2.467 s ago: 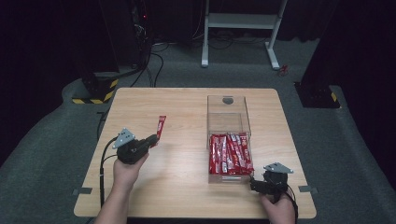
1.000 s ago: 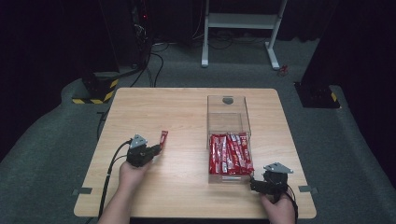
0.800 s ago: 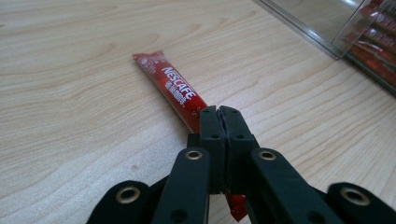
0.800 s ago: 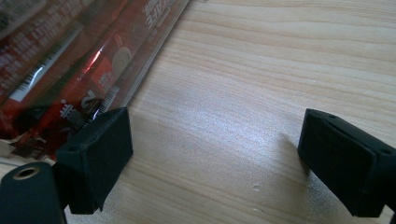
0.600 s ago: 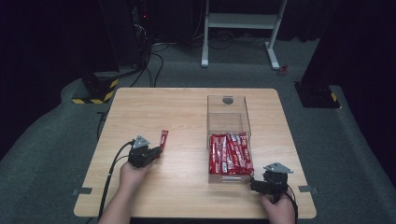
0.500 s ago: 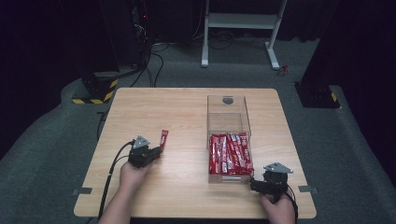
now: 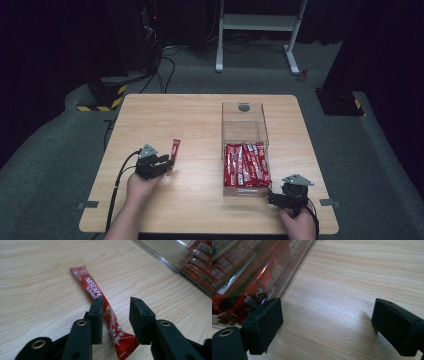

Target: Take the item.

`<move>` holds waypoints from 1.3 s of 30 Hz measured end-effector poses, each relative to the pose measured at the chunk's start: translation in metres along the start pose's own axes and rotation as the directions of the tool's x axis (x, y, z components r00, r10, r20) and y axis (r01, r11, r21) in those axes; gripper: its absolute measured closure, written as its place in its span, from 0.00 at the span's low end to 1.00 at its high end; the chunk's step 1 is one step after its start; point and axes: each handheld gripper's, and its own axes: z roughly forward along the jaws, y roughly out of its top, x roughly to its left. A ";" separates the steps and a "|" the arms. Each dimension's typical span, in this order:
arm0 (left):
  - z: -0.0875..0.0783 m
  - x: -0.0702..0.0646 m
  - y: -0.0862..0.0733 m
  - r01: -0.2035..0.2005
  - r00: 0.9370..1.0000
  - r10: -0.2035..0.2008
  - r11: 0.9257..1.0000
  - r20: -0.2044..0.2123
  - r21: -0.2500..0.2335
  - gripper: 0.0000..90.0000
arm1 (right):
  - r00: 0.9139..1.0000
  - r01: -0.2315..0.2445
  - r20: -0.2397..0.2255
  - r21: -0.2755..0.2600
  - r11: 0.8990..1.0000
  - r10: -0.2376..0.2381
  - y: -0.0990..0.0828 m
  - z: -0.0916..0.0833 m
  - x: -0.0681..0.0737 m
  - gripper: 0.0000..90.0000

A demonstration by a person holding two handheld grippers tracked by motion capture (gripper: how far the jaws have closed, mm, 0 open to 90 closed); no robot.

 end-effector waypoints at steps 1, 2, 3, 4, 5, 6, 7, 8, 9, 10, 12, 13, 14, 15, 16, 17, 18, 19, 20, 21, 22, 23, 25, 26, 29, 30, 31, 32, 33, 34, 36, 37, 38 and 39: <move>0.000 0.000 0.000 0.000 1.000 0.000 1.000 0.003 -0.002 0.68 | 1.000 0.000 0.000 0.000 1.000 0.000 0.000 0.000 0.000 0.11; -0.001 0.000 0.000 -0.004 1.000 0.004 1.000 0.003 -0.002 0.66 | 1.000 0.000 0.000 0.000 1.000 0.000 0.000 0.000 0.000 0.11; -0.001 -0.001 0.000 -0.004 1.000 0.004 1.000 0.001 -0.004 0.65 | 1.000 0.000 0.000 0.000 1.000 0.000 0.000 0.000 0.000 0.11; -0.002 -0.001 0.001 -0.006 1.000 0.006 1.000 0.000 -0.007 0.64 | 1.000 0.000 0.000 0.000 1.000 0.000 0.000 0.000 0.000 0.11; -0.003 -0.002 0.001 -0.006 1.000 0.006 1.000 0.000 -0.010 0.62 | 1.000 0.001 0.000 0.000 1.000 -0.001 0.000 0.000 0.000 0.11; -0.003 -0.003 0.002 -0.007 1.000 0.007 1.000 -0.002 -0.015 0.60 | 1.000 0.000 0.000 0.000 1.000 0.000 0.000 0.000 0.000 0.11; -0.004 -0.004 0.002 -0.010 1.000 0.010 1.000 -0.006 -0.020 0.58 | 1.000 0.000 0.000 0.000 1.000 0.000 0.000 0.000 0.000 0.11; -0.005 -0.005 0.003 -0.013 1.000 0.013 1.000 -0.010 -0.026 0.56 | 1.000 0.000 0.000 0.000 1.000 0.000 0.000 0.000 0.000 0.11; -0.006 -0.006 0.003 -0.015 1.000 0.015 0.999 -0.014 -0.031 0.54 | 1.000 0.000 0.000 0.000 1.000 0.000 0.000 0.000 0.000 0.11; -0.007 -0.006 0.004 -0.020 1.000 0.019 0.999 -0.015 -0.034 0.53 | 1.000 0.000 0.000 0.000 1.000 0.000 0.000 0.000 0.000 0.11; -0.008 -0.008 0.004 -0.027 1.000 0.027 0.999 -0.012 -0.034 0.50 | 1.000 0.000 0.000 0.000 1.000 0.000 0.000 0.000 0.000 0.11; -0.008 -0.009 0.004 -0.035 0.999 0.034 0.999 -0.016 -0.032 0.48 | 1.000 0.001 0.000 -0.001 1.000 -0.001 0.000 0.000 0.000 0.11; -0.008 -0.010 0.005 -0.041 0.999 0.040 0.999 -0.018 -0.029 0.46 | 1.000 0.001 0.000 0.000 1.000 -0.001 0.000 0.000 0.000 0.11; -0.009 -0.011 0.005 -0.041 0.999 0.041 0.999 -0.016 -0.031 0.44 | 1.000 0.000 0.000 0.000 1.000 0.000 0.000 0.000 0.000 0.11; -0.009 -0.012 0.005 -0.041 0.999 0.041 0.999 -0.012 -0.032 0.43 | 1.000 0.000 -0.001 0.000 1.000 0.000 0.000 0.000 0.000 0.11; -0.010 -0.012 0.005 -0.041 0.999 0.041 0.999 -0.009 -0.035 0.41 | 1.000 0.000 -0.001 0.000 1.000 0.000 0.000 0.000 0.000 0.11; -0.011 -0.013 0.005 -0.040 0.999 0.040 0.999 -0.004 -0.037 0.40 | 1.000 0.000 -0.002 0.000 1.000 0.000 0.000 0.000 0.000 0.11; -0.012 -0.013 0.006 -0.040 0.999 0.039 0.998 -0.004 -0.043 0.39 | 1.000 0.000 -0.002 0.000 1.000 0.000 0.000 0.000 0.000 0.11; -0.013 -0.014 0.006 -0.037 0.999 0.037 0.998 0.001 -0.045 0.38 | 1.000 0.000 -0.002 0.000 1.000 0.000 0.000 0.000 0.000 0.11; -0.013 -0.014 0.006 -0.038 0.999 0.038 0.998 0.002 -0.048 0.37 | 1.000 0.000 -0.003 0.000 1.000 0.000 0.000 0.000 0.000 0.11; -0.014 -0.015 0.006 -0.036 0.999 0.036 0.998 0.003 -0.050 0.36 | 1.000 0.000 -0.003 0.000 1.000 0.000 0.000 0.000 0.000 0.11; -0.014 -0.015 0.006 -0.034 0.999 0.034 0.998 0.003 -0.049 0.35 | 1.000 0.000 -0.003 0.000 1.000 0.000 0.000 0.000 0.000 0.11; -0.015 -0.015 0.006 -0.038 0.999 0.038 0.998 0.000 -0.044 0.33 | 1.000 0.001 -0.004 0.000 1.000 -0.001 0.000 0.000 0.000 0.11; -0.016 -0.016 0.006 -0.041 0.999 0.041 0.998 -0.004 -0.040 0.33 | 1.000 0.001 -0.004 0.000 1.000 -0.001 0.000 0.000 0.000 0.11; -0.019 -0.017 0.005 -0.052 0.999 0.051 0.998 -0.014 -0.022 0.31 | 1.000 0.000 -0.005 0.001 1.000 0.000 0.000 0.000 0.000 0.11; -0.021 -0.017 0.005 -0.053 0.998 0.053 0.998 -0.019 -0.020 0.30 | 1.000 0.000 -0.005 0.000 1.000 0.000 0.000 0.000 0.000 0.11; -0.023 -0.016 0.004 -0.056 0.998 0.055 0.998 -0.021 -0.023 0.30 | 1.000 0.000 -0.005 0.001 1.000 0.000 0.000 0.000 0.000 0.11; -0.026 -0.016 0.003 -0.054 0.998 0.053 0.998 -0.021 -0.027 0.30 | 1.000 0.000 -0.006 0.000 1.000 0.000 0.000 0.000 0.000 0.11; -0.029 -0.015 0.002 -0.050 0.999 0.050 0.998 -0.020 -0.031 0.29 | 1.000 0.000 -0.006 0.000 1.000 0.000 0.000 0.000 0.000 0.11; -0.032 -0.014 0.001 -0.045 0.999 0.044 0.998 -0.018 -0.034 0.29 | 1.000 0.000 -0.006 0.000 1.000 0.000 0.000 0.000 0.000 0.11; -0.040 -0.012 -0.002 -0.036 0.999 0.035 0.998 -0.015 -0.043 0.29 | 1.000 0.000 -0.006 0.000 1.000 0.000 0.000 0.000 0.000 0.11; -0.044 -0.011 -0.003 -0.031 0.999 0.030 0.998 -0.017 -0.049 0.29 | 1.000 0.000 -0.006 0.000 1.000 0.000 0.000 0.000 0.000 0.11; -0.047 -0.010 -0.004 -0.027 0.999 0.026 0.998 -0.019 -0.055 0.29 | 1.000 0.000 -0.006 0.000 1.000 0.000 0.000 0.000 0.000 0.11; -0.051 -0.009 -0.005 -0.027 0.999 0.026 0.998 -0.020 -0.054 0.29 | 1.000 0.000 -0.006 0.001 1.000 0.000 0.000 0.000 0.000 0.11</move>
